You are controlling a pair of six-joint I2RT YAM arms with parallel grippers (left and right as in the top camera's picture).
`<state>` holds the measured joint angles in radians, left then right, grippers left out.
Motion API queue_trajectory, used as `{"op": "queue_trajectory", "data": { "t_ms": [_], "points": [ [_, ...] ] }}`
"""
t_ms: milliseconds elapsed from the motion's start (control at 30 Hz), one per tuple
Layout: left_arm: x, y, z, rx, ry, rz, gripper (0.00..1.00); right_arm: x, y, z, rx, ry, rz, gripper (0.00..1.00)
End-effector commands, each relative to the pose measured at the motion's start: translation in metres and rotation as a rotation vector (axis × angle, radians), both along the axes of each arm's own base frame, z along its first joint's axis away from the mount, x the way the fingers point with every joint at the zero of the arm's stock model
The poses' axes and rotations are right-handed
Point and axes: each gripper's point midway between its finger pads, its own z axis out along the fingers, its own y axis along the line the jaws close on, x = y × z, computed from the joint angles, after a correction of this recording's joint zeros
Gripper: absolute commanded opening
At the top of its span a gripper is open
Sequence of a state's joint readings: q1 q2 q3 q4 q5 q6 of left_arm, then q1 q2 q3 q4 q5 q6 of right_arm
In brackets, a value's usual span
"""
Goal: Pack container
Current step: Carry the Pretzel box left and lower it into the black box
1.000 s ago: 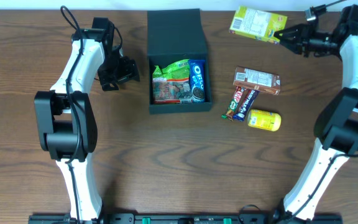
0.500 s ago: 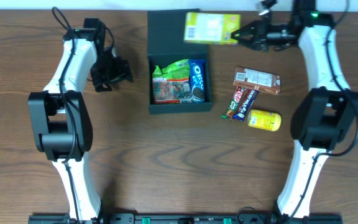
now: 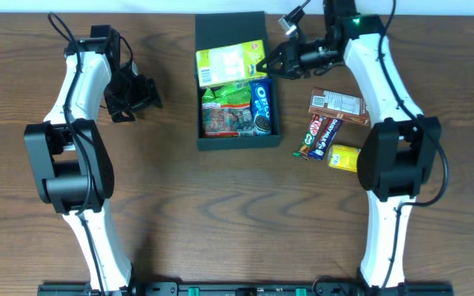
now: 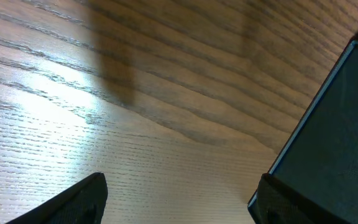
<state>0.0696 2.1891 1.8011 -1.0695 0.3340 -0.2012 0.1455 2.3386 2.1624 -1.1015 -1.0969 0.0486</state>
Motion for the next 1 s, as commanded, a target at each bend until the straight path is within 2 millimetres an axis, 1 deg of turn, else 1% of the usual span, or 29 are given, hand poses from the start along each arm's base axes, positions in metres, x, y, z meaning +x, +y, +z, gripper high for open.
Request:
{"op": "queue_trajectory", "data": {
  "t_ms": [0,67,167,367,533,700,767,967],
  "points": [
    [-0.002,0.001,-0.001,0.0,0.003,-0.019,0.78,-0.003,0.001,-0.011,0.003,0.056,-0.002,0.17],
    [-0.002,0.001,-0.002,0.0,0.003,-0.02,0.79,-0.004,0.0,-0.019,-0.005,0.084,-0.006,0.17],
    [-0.002,0.001,-0.002,0.001,0.0,-0.03,0.78,-0.005,0.0,-0.023,-0.013,0.109,-0.011,0.18],
    [-0.002,0.001,-0.001,0.001,-0.003,-0.03,0.79,-0.004,-0.003,-0.04,-0.115,0.16,-0.061,0.19],
    [-0.001,0.001,-0.001,0.001,-0.007,-0.03,0.79,-0.002,-0.001,-0.046,-0.117,0.186,-0.072,0.2],
    [-0.001,0.001,-0.002,0.001,-0.007,-0.03,0.79,-0.004,0.004,-0.065,-0.116,0.261,-0.076,0.2],
    [-0.001,0.001,-0.002,0.001,-0.007,-0.03,0.79,-0.005,0.006,-0.068,-0.118,0.27,-0.074,0.2],
    [-0.001,0.001,-0.001,0.001,-0.007,-0.03,0.79,-0.004,0.011,-0.069,-0.12,0.267,-0.075,0.21]
  ]
}}
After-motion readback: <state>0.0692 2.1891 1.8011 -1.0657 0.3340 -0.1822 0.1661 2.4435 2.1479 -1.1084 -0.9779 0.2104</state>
